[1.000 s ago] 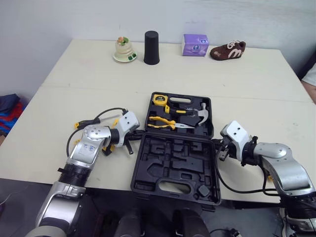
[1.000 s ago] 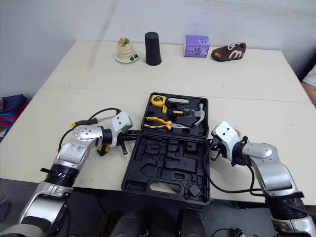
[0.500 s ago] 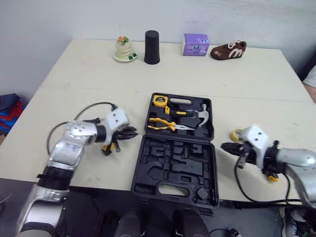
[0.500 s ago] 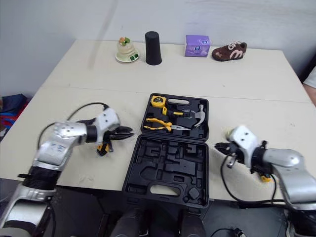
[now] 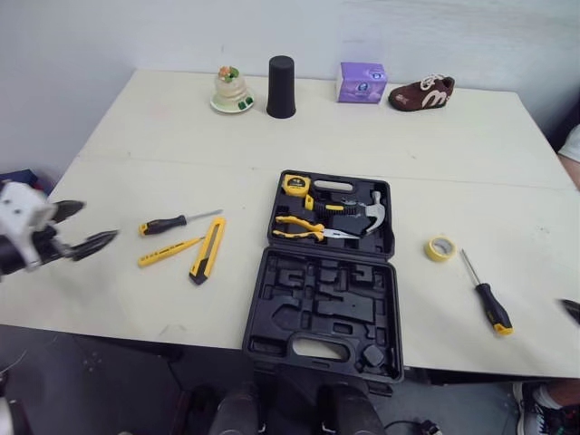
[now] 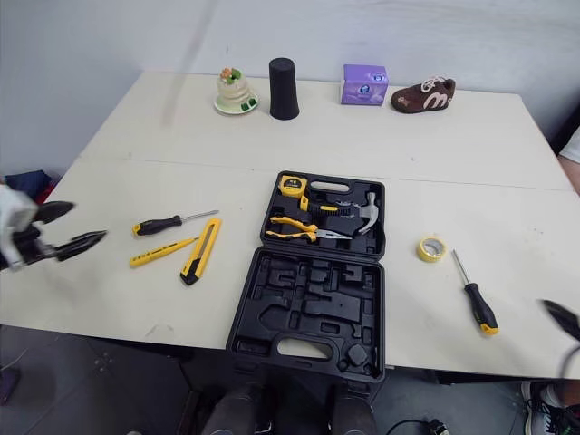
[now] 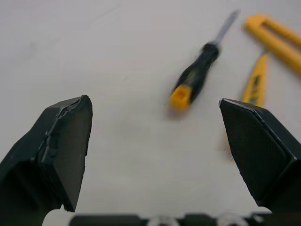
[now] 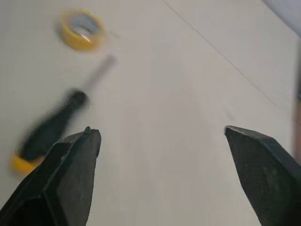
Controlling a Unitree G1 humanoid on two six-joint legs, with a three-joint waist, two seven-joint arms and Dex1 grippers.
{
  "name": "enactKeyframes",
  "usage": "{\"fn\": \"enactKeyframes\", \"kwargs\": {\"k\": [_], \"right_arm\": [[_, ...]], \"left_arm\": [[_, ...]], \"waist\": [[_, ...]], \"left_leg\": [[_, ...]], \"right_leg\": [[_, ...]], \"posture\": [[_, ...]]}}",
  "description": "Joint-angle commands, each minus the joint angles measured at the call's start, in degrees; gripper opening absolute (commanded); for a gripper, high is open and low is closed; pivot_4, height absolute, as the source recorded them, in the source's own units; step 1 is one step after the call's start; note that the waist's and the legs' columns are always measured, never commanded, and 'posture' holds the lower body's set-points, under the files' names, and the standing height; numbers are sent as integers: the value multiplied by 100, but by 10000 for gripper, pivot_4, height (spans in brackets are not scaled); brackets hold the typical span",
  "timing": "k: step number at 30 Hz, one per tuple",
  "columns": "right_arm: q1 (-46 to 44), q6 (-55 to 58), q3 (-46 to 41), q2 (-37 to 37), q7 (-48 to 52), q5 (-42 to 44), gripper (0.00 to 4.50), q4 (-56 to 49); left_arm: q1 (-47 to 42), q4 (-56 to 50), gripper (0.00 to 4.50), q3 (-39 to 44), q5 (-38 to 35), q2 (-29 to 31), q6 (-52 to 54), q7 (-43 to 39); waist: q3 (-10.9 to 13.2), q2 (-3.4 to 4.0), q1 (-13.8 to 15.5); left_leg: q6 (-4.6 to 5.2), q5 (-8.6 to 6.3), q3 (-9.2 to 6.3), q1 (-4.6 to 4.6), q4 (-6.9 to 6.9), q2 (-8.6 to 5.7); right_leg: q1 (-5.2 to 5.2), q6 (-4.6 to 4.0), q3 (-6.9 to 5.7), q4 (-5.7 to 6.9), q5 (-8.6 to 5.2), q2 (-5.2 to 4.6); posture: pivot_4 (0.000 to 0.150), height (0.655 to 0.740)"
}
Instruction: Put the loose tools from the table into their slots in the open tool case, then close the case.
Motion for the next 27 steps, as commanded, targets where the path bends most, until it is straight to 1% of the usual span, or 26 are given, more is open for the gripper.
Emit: {"fn": "enactKeyframes", "kwargs": {"k": [1,2,3,4,8,9,11,14,16,17,18,20,22,24,27], "right_arm": [[215,-809,-382,-164,-164,-91,44714,1259],[301,-958,-414,-224,-244,-122,44714,1674],[381,-1242,-395,-278,-385,-222,44714,2019],[395,-1344,-366,-294,-426,-190,44714,2164],[325,-1591,-131,-211,-503,-37,44714,2256],[276,-1586,-56,-183,-545,-21,44714,2220],[130,-1437,96,-107,-608,89,44714,1990],[-143,-1013,455,154,-411,608,44714,916],[-342,-619,704,314,-184,1188,44714,14],[-408,-502,754,371,-145,1369,44714,-266],[-485,-323,843,460,16,1743,44714,-698],[-529,-83,1004,559,275,2172,44714,-1329],[-660,172,1268,616,173,2286,44714,-1815],[-991,300,1971,718,20,2314,44714,-2676],[-1384,597,2560,827,-253,2459,44714,-3464]], "left_arm": [[254,870,45000,454,-47,317,-337,182],[370,1169,45000,563,-78,410,-327,211],[532,1417,45000,604,-6,471,-558,343],[636,1514,45000,636,-17,487,-654,353],[779,1664,45000,663,-66,469,-911,459],[767,1656,45000,636,-75,449,-929,437],[664,1607,45000,546,-72,406,-946,405],[342,1283,45000,267,-139,289,-716,77],[51,1028,45000,-38,-78,215,-543,-109],[-41,951,45000,-133,-62,196,-476,-161],[-197,862,45000,-277,-59,172,-291,-246],[-435,802,45000,-519,-18,141,-116,-377],[-757,930,45000,-872,192,93,-80,-426],[-1395,1330,45000,-1458,648,-70,-180,-443],[-1964,1803,45000,-2011,1112,-191,-532,-580]], "waist": [[0,0,-21],[0,1,-35],[0,1,-66],[1,1,-101],[0,0,-160],[0,0,-164],[0,0,-162],[1,2,-148],[5,11,-146],[6,12,-142],[6,11,-142],[6,12,-128],[6,11,-123],[1,0,-111],[1,-2,-110]], "left_leg": [[0,0,1,0,-1,0],[-1,0,4,2,-1,0],[-1,0,7,2,-5,1],[-3,0,7,3,-10,2],[-8,0,7,9,0,7],[-25,-10,7,14,-1,8],[-27,-15,8,31,-6,10],[-45,-13,5,33,-11,16],[-57,-7,8,33,-8,13],[-57,-5,9,32,-8,13],[-50,0,8,32,-9,13],[-29,13,7,29,-7,14],[-28,13,8,28,-5,14],[-24,13,7,25,2,11],[-19,14,8,14,12,6]], "right_leg": [[0,0,0,0,0,0],[-1,0,1,1,0,0],[-4,0,2,1,0,0],[-6,-2,1,1,-1,1],[0,-6,5,10,-3,-2],[2,-6,7,11,0,-2],[11,-8,12,15,3,-3],[7,-18,10,25,-3,-1],[2,-21,14,40,-4,-1],[0,-21,14,44,-4,-1],[-2,-23,12,50,-5,1],[-3,-23,9,51,-6,6],[-3,-23,9,50,-5,8],[-1,-23,4,50,-5,8],[-9,-21,4,55,-4,7]], "posture": [[1500,7380],[1500,7380],[1500,7380],[1500,7380],[1500,7380],[1500,7380],[1500,7380],[1500,7380],[1500,7380],[1500,7380],[1500,7380],[1500,7380],[1500,7380],[1500,7380],[1500,7380]]}}
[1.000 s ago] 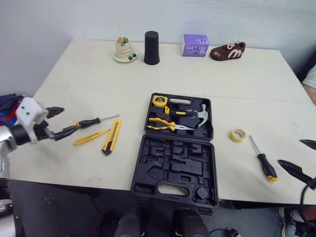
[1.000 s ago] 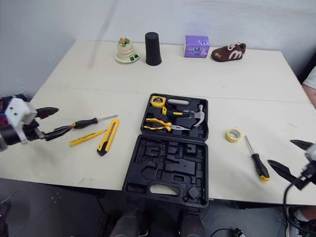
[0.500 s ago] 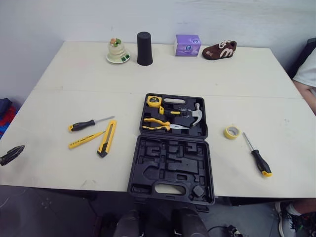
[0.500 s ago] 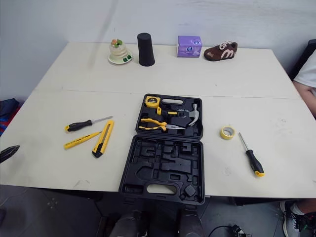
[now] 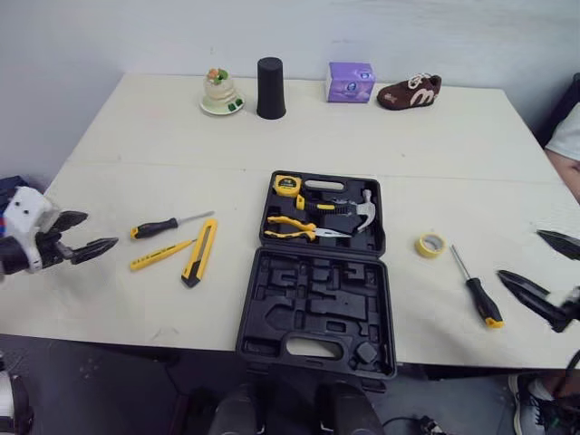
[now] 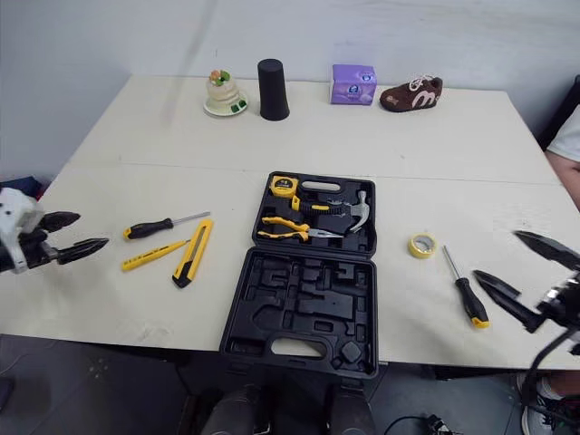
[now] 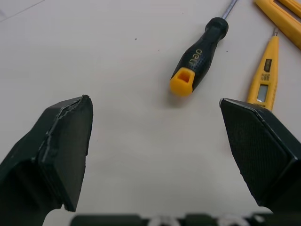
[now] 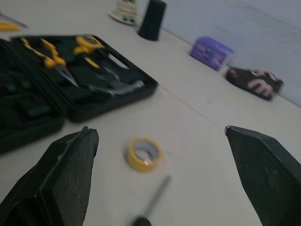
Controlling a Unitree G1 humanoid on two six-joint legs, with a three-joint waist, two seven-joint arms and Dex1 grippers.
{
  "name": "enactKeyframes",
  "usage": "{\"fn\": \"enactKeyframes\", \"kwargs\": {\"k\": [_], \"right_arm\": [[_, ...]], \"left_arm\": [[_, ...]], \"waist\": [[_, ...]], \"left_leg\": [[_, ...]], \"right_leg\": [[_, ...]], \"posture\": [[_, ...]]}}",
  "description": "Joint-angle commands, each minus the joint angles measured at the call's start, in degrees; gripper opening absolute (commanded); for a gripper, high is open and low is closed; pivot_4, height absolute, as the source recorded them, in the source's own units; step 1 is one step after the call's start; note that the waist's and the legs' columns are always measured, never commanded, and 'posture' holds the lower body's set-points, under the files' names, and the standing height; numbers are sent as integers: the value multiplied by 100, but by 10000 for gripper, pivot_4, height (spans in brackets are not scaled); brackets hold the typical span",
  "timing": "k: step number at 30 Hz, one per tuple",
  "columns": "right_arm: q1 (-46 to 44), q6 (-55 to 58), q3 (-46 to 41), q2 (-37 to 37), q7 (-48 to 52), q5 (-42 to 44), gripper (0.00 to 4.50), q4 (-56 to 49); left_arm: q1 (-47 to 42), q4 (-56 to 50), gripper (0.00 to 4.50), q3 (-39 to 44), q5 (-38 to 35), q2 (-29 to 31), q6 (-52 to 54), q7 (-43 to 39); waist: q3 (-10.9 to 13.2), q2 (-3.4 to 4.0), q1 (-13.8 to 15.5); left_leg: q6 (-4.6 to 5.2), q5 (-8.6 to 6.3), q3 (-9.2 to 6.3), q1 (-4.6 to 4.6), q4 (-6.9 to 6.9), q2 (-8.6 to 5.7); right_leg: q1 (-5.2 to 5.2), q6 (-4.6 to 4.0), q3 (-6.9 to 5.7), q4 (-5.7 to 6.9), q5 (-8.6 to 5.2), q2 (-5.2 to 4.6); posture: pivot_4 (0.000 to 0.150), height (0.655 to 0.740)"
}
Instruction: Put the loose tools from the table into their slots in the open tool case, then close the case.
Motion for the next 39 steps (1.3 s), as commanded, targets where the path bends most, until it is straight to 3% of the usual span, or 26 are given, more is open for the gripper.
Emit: {"fn": "enactKeyframes", "kwargs": {"k": [1,6,11,16,24,28,31,36,39], "right_arm": [[-464,383,647,89,-384,345,44714,-1151],[-804,725,1081,65,-505,325,44714,-1595],[-901,860,1211,87,-667,199,44714,-1740],[-807,886,1281,89,-767,-7,44714,-1877],[-597,903,1208,145,-846,-78,45000,-2035],[-539,836,1188,174,-858,-141,45000,-2051],[-462,759,1182,178,-779,-227,45000,-1991],[-375,611,1026,221,-722,-259,45000,-1866],[-43,431,958,125,-422,-455,45000,-1781]], "left_arm": [[-682,549,45000,-571,540,-109,-410,-233],[-1347,1226,45000,-989,886,-327,-578,-368],[-1805,1830,45000,-1279,1309,-539,-611,112],[-2060,2072,45000,-1203,1216,-896,-368,80],[-1967,2092,10758,-1177,1267,-895,-410,77],[-2107,2034,9782,-796,914,-790,-314,115],[-2199,1720,9782,-603,686,-733,-476,-283],[-1935,120,9781,-569,114,-873,-272,-1336],[-1296,-2076,9781,-969,-288,-1115,366,-1739]], "waist": [[1,-1,1],[5,-17,-11],[11,-27,1],[10,-28,54],[10,-28,117],[10,-29,116],[14,-36,115],[21,-48,127],[21,-44,121]], "left_leg": [[0,1,1,-8,4,2],[2,2,1,-20,12,3],[20,-8,2,-32,36,-5],[29,-10,-1,-33,56,-4],[27,-9,-4,-33,66,-2],[27,-9,-4,-33,66,-1],[27,-9,-6,-38,66,1],[28,-9,-12,-49,79,-2],[31,-11,-10,-43,79,-3]], "right_leg": [[-7,0,1,0,0,1],[-12,0,-9,24,0,8],[-10,9,-35,21,4,4],[-4,17,-34,28,8,-3],[-4,16,-19,35,8,-3],[-5,17,-20,37,8,-2],[-6,17,-22,37,8,0],[-5,17,-28,37,8,1],[0,18,-13,36,9,-4]], "posture": [[1500,7380],[1500,7380],[1500,7380],[1500,7380],[1500,7380],[1500,7380],[1500,7380],[1500,7380],[1500,7380]]}}
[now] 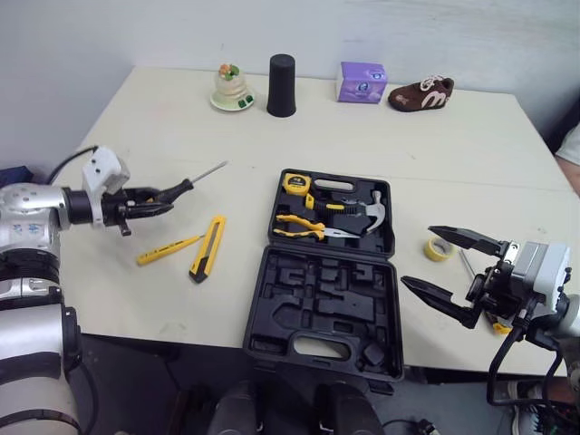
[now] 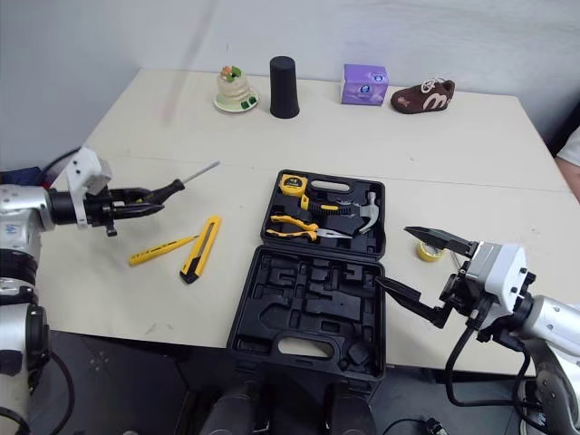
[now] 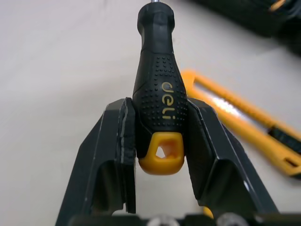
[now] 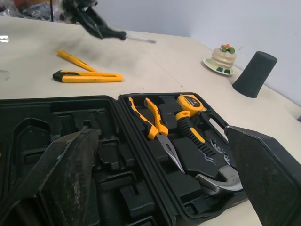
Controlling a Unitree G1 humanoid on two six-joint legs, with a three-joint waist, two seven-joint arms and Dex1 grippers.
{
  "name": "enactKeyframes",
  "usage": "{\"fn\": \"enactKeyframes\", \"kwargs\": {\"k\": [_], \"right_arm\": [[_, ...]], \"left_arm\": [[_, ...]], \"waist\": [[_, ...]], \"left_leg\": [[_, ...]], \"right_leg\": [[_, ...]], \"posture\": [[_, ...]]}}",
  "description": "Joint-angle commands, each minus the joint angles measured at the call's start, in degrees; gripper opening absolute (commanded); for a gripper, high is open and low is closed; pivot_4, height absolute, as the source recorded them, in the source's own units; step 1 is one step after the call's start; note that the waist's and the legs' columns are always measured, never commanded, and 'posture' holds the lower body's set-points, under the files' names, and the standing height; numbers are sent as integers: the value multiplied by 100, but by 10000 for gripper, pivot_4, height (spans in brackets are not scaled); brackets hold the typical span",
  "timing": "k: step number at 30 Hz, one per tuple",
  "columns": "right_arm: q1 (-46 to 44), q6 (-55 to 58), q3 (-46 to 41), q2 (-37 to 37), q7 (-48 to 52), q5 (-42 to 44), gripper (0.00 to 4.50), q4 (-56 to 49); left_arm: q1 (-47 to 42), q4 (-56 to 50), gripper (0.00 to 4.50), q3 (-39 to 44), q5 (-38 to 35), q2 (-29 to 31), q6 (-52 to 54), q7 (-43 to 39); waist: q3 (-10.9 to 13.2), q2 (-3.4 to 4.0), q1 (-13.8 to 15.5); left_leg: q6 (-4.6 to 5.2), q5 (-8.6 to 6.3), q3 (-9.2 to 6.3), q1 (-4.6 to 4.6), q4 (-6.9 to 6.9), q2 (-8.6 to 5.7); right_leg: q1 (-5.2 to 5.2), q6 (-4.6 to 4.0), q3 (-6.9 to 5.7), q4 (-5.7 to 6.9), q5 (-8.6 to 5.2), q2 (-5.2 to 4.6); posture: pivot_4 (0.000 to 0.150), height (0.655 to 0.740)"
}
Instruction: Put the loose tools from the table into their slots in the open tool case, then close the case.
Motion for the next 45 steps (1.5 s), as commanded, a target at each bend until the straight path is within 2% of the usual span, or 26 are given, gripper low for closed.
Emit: {"fn": "enactKeyframes", "kwargs": {"k": [1,6,10,14,20,22,32,45], "right_arm": [[357,-297,-270,-98,341,-175,45000,94],[592,-363,-346,-112,453,-279,45000,198],[682,-277,-346,-135,466,-253,45000,152],[801,-157,-346,-107,333,-255,45000,-26],[926,-69,-343,-76,200,-260,45000,-235],[955,-46,-347,-57,118,-261,45000,-301],[1265,-97,-308,99,-90,-324,45000,-549],[1287,-275,-242,209,-65,-388,45000,-458]], "left_arm": [[500,-2213,9781,-352,-583,-279,816,-379],[766,-3956,9781,-1092,-430,-527,1508,-242],[491,-4349,9781,-1682,162,-744,1847,247],[195,-4892,9781,-2441,298,-1100,2626,111],[-61,-4777,9781,-3000,1017,-1298,2495,520],[-100,-4832,9781,-3096,1158,-1416,2762,700],[-246,-4555,9781,-3396,1627,-1473,2591,728],[-177,-4238,9781,-3433,1758,-1679,2062,808]], "waist": [[1,1,27],[1,0,-3],[1,1,1],[1,1,25],[1,1,46],[1,2,56],[1,2,143],[1,2,149]], "left_leg": [[0,0,-4,2,-1,-1],[-2,2,-7,0,6,3],[-8,5,-3,8,3,7],[-8,5,-3,4,2,8],[-8,5,-4,3,2,12],[-7,7,-4,3,3,10],[-3,9,-5,2,6,8],[-1,9,-6,2,7,7]], "right_leg": [[4,0,-1,2,0,0],[7,0,0,-1,0,7],[6,-1,7,-18,-1,15],[7,0,8,-31,0,21],[7,0,9,-36,0,21],[7,0,9,-36,0,21],[8,0,10,-36,0,17],[9,0,8,-35,0,15]], "posture": [[1500,7380],[1500,7380],[1500,7380],[1500,7380],[1500,7380],[1500,7380],[1500,7380],[1500,7380]]}}
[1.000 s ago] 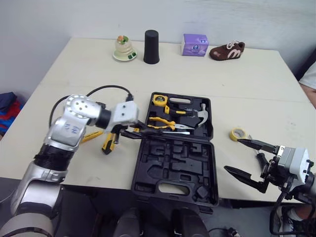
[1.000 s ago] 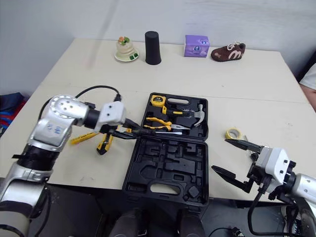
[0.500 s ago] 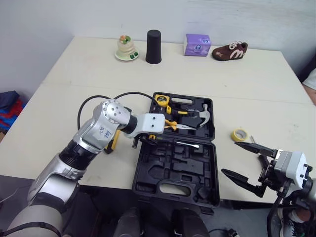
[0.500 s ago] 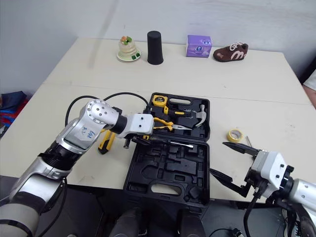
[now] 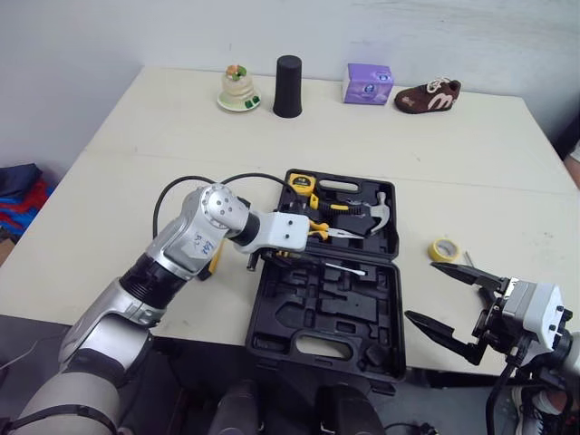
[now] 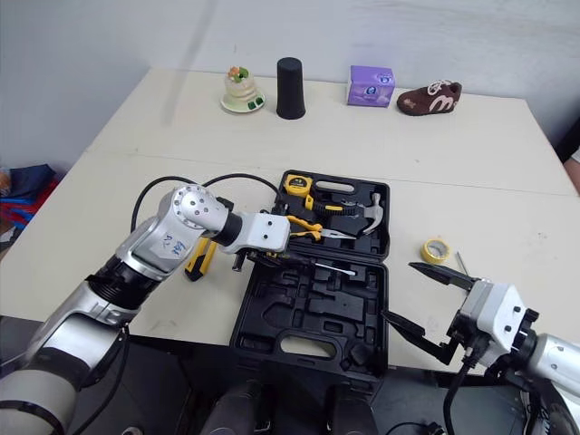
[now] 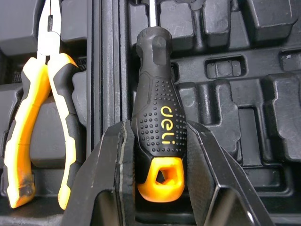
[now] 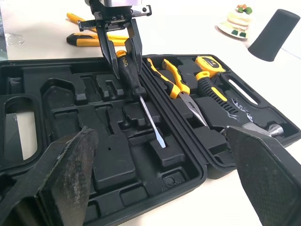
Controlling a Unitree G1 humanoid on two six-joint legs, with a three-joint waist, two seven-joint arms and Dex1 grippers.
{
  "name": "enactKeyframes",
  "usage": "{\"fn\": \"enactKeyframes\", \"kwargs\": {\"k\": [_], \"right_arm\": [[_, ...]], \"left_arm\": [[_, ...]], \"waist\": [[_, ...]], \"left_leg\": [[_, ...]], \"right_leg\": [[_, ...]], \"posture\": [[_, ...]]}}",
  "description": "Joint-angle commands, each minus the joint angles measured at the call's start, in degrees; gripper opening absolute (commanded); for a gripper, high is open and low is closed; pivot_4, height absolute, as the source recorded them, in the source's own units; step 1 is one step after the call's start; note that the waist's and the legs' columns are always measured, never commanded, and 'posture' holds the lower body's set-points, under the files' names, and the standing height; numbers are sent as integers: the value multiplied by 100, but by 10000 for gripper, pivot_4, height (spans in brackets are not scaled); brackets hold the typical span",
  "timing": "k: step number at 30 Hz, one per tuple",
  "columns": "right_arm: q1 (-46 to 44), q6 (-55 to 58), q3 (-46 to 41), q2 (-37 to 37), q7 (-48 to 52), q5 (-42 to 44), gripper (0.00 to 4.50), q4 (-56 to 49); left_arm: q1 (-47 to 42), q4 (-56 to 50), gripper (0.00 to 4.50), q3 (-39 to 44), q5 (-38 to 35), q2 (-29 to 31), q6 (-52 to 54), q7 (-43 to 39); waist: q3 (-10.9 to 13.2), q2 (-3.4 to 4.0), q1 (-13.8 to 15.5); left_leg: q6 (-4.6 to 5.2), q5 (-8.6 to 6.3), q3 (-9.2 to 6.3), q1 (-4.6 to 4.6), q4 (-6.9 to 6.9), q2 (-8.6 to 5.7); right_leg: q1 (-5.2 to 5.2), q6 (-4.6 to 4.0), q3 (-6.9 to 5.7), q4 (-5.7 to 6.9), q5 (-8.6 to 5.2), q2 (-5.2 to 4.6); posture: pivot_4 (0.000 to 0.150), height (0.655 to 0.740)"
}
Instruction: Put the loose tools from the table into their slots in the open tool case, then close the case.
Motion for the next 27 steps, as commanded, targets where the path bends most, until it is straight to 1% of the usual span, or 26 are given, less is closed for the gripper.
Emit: {"fn": "enactKeyframes", "kwargs": {"k": [1,4,6,7,8,9,11,14,16,17,19,20,22,23,24,26,27], "right_arm": [[44,-175,-92,58,36,-12,45000,-55],[77,-241,-83,73,54,-25,45000,-17],[83,-275,-71,80,62,-37,45000,17],[84,-283,-67,83,68,-39,45000,27],[85,-288,-61,88,70,-45,45000,29],[88,-286,-50,87,81,-40,45000,34],[56,-302,-25,77,105,-40,45000,95],[15,-322,-13,71,118,-46,45000,160],[-23,-333,28,74,126,-64,45000,199],[-43,-341,50,84,124,-75,45000,222],[-60,-365,79,101,133,-102,45000,252],[-60,-375,87,114,134,-113,45000,260],[-55,-399,104,140,135,-135,45000,278],[-49,-417,115,155,136,-150,45000,290],[-42,-440,131,166,134,-165,45000,305],[-31,-482,165,177,128,-187,45000,332],[-30,-493,177,182,121,-193,45000,338]], "left_arm": [[-3,-24,9781,48,101,-38,-118,87],[26,4,9781,153,28,-125,-37,187],[37,46,19984,223,-120,-179,-118,131],[27,91,24115,269,-159,-223,-184,166],[23,122,26695,300,-181,-250,-230,191],[1,154,31293,348,-240,-236,-417,152],[-42,222,38245,583,-529,-250,-676,18],[-42,326,38245,727,-689,-269,-968,-17],[139,395,38245,983,-1045,-477,-1317,48],[310,383,35601,1187,-1416,-685,-1432,39],[560,349,30338,1399,-1799,-903,-1300,28],[639,357,25522,1450,-1866,-960,-1286,50],[819,461,18756,1458,-1811,-1015,-1347,194],[917,548,13367,1438,-1753,-1034,-1375,269],[995,629,9675,1387,-1666,-1032,-1483,301],[1095,729,778,1305,-1560,-1047,-1682,341],[1124,754,778,1286,-1529,-1069,-1708,392]], "waist": [[0,0,1],[0,0,10],[0,0,13],[0,0,11],[0,0,9],[0,0,7],[0,0,2],[0,0,-14],[-1,2,-7],[-3,5,-5],[-4,7,-6],[-4,6,-4],[-4,7,-3],[-4,7,-3],[-4,7,-3],[-4,7,-3],[-4,7,-3]], "left_leg": [[0,0,0,0,0,0],[0,0,-1,0,0,-1],[3,2,-2,0,1,-3],[4,2,-2,0,1,-3],[4,2,-2,0,2,-3],[4,2,-2,0,1,-3],[4,2,-2,0,1,-2],[3,2,-2,0,0,0],[3,2,-2,2,0,-1],[3,2,-2,2,0,-1],[4,1,-2,3,2,-3],[4,1,-5,3,3,-3],[4,2,-6,3,4,-3],[4,2,-8,3,4,-2],[3,2,-8,4,4,-3],[3,2,-7,7,4,-3],[3,2,-7,7,4,-3]], "right_leg": [[0,0,0,0,0,0],[2,0,-1,0,0,-1],[3,0,-2,0,0,-3],[3,0,-2,0,0,-4],[3,0,-3,0,0,-4],[3,0,-2,0,0,-5],[3,0,-4,-1,0,-4],[2,0,-4,-1,0,-3],[3,0,-4,0,0,-4],[3,0,-5,0,0,-4],[8,0,-6,0,0,-8],[10,1,-7,-2,1,-8],[10,1,-10,-2,1,-7],[10,1,-13,0,1,-6],[11,1,-12,1,1,-5],[13,1,-12,1,1,-5],[13,1,-12,1,1,-5]], "posture": [[1500,7380],[1500,7380],[1500,7380],[1500,7380],[1500,7380],[1500,7380],[1500,7380],[1500,7380],[1500,7380],[1500,7380],[1500,7380],[1500,7380],[1500,7380],[1500,7380],[1500,7380],[1500,7380],[1500,7380]]}}
